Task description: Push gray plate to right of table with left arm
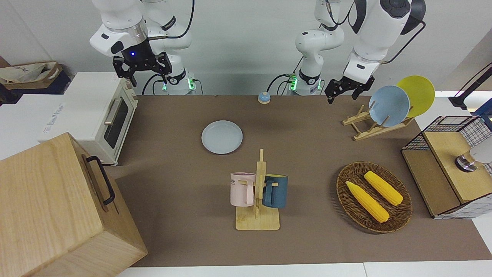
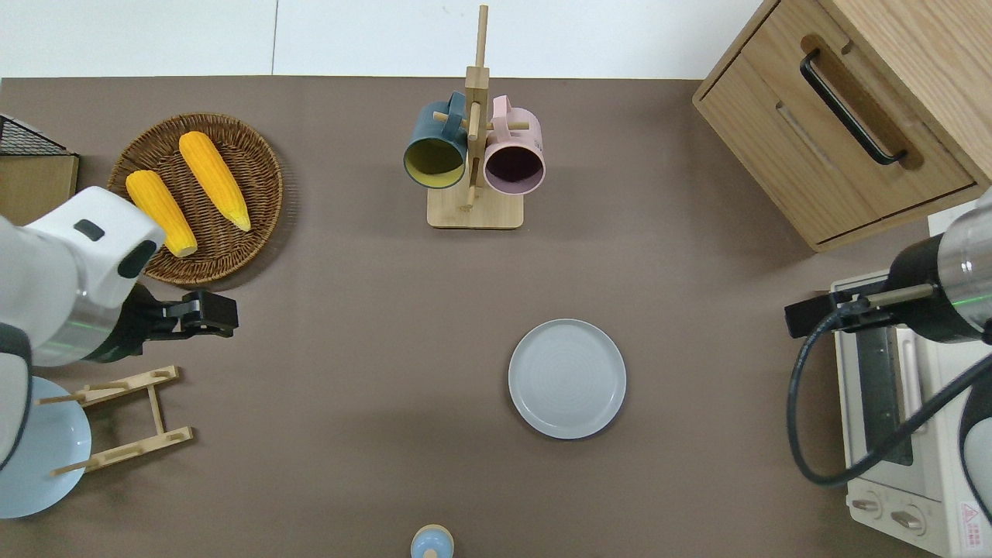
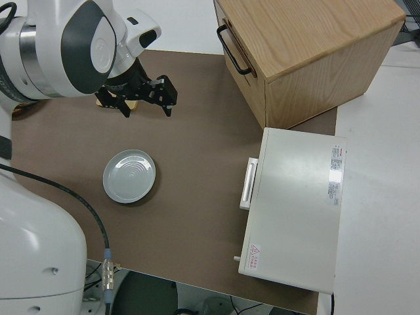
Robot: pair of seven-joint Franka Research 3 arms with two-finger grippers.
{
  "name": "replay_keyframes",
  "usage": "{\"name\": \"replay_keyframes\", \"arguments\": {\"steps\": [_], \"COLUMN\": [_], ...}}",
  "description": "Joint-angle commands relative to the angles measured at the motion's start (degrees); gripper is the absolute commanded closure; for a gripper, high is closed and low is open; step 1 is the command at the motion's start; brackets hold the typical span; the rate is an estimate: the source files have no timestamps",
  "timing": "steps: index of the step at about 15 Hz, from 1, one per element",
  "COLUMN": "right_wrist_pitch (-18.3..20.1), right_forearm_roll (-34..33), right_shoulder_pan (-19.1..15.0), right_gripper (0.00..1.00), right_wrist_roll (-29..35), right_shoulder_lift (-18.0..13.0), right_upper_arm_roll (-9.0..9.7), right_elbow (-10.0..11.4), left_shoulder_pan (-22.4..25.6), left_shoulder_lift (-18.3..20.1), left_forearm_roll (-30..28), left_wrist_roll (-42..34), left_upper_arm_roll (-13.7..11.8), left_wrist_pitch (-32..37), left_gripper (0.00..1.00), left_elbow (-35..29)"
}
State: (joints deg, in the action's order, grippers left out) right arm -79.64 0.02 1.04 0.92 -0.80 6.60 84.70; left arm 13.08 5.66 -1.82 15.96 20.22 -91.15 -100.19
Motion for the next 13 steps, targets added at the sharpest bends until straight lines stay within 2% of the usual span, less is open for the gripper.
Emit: {"name": "replay_keyframes", "arguments": {"steps": [1, 6, 13], "right_wrist_pitch": [0.89, 0.89, 0.89], "right_forearm_roll": [0.33, 0.33, 0.33], "right_shoulder_pan": [-1.13, -1.13, -1.13], "right_gripper": [0.017, 0.017, 0.017], "right_wrist_roll": [0.74, 0.74, 0.74], "right_shoulder_lift": [-0.17, -0.17, -0.17], "right_upper_arm_roll": [0.96, 0.87, 0.87], "right_elbow": [-0.50, -0.50, -0.50], "left_shoulder_pan": [0.46, 0.72, 0.63], "left_shoulder_lift": [-1.17, -1.53, -2.84], "left_forearm_roll": [-0.55, -0.29, 0.15], "left_wrist_roll": [-1.46, -5.58, -5.42], "left_upper_arm_roll": [-1.14, -1.76, -1.59], "left_wrist_pitch": [1.94, 1.85, 1.06], "left_gripper": [0.00, 0.00, 0.00], "left_elbow": [2.89, 3.60, 3.69]}}
